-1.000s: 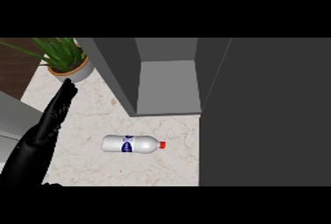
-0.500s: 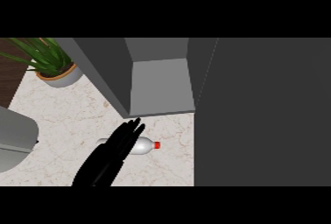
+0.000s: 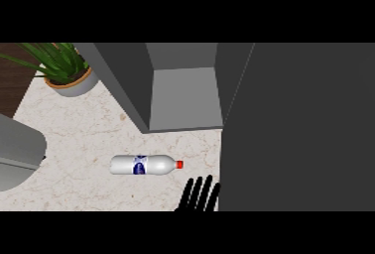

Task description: Pick up the bottled water, place it into the cabinet and close the cabinet

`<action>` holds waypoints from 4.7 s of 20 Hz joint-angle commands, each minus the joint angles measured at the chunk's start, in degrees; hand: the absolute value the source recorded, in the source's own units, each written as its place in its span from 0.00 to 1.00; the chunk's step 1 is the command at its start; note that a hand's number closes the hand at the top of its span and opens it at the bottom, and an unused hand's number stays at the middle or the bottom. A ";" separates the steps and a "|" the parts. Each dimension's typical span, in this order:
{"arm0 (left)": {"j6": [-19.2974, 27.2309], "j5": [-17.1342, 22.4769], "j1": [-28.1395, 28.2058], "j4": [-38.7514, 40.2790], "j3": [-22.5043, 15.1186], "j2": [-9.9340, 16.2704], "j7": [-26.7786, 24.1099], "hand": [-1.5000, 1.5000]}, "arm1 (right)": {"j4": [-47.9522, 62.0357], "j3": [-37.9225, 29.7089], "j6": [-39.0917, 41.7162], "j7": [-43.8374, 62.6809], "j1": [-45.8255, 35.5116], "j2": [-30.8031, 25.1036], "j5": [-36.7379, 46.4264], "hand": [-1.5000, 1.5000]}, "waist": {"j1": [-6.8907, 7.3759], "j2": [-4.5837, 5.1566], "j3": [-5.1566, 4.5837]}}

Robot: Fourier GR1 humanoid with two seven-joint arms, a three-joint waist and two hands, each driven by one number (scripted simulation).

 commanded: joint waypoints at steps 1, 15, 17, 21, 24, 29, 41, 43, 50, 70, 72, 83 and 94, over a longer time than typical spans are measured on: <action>8.86 -3.38 -2.01 8.73 -10.08 -1.97 9.67 0.00 | -6.46 -1.89 1.31 -0.20 5.82 -1.01 -3.30 0.00 | 0.61 0.29 -0.10; 15.67 3.95 -14.83 15.97 -19.10 -2.04 24.99 0.00 | -17.19 -1.32 5.36 -3.21 22.11 -2.07 -4.36 0.00 | 1.35 0.42 -0.15; 15.90 7.21 -18.82 17.30 -16.75 -2.05 24.64 0.00 | -15.27 -1.96 4.98 -4.42 21.32 -1.47 -4.61 0.00 | 1.48 0.60 -0.16; 15.18 6.77 -19.37 16.06 -16.17 -2.06 28.08 0.00 | -16.55 -2.84 9.67 -9.48 28.65 -3.02 -6.13 0.00 | 1.18 0.35 -0.12; 18.41 9.14 -20.28 18.05 -13.31 -2.06 23.59 0.00 | -15.24 -1.88 8.52 -10.67 27.85 -1.29 -4.10 0.00 | 2.08 0.53 -0.12; 17.88 8.22 -20.02 20.69 -8.39 0.00 19.78 0.00 | -18.60 -0.76 11.71 -13.97 35.27 -1.85 -4.29 0.00 | 2.20 0.36 -0.12; 18.11 15.62 -21.30 21.96 2.86 9.43 7.78 0.00 | -15.02 -7.68 16.62 -23.94 42.91 -3.51 -7.54 0.00 | 2.37 0.49 -0.09; 21.13 16.38 -20.63 24.54 4.42 10.72 4.20 0.00 | -15.13 -2.83 16.44 -24.62 44.01 -1.07 -2.70 0.00 | 2.38 0.53 -0.13; 19.16 19.13 -22.53 24.62 9.00 12.28 -0.48 0.00 | -18.30 -5.82 18.44 -26.02 49.11 -1.70 -4.81 0.00 | 2.31 0.61 -0.15; 23.66 31.24 -19.12 32.10 20.65 13.09 -23.03 0.00 | -12.91 -12.40 22.23 -31.76 47.29 -1.25 -6.38 0.00 | 3.12 0.93 -0.17; 19.62 33.51 -19.27 30.53 21.45 14.23 -24.74 0.00 | -12.35 -14.32 21.86 -31.77 48.03 -0.78 -7.49 0.00 | 3.14 0.81 -0.13; 20.62 34.42 -20.10 34.21 24.71 10.37 -31.27 1.00 | -15.41 -9.73 24.03 -32.14 51.57 1.74 -2.87 0.00 | 2.89 0.75 -0.16; 26.10 54.74 -14.25 21.69 32.35 -1.55 -46.45 1.00 | -6.45 -10.92 24.08 -37.54 48.01 1.38 -0.76 0.00 | 4.06 0.48 -1.24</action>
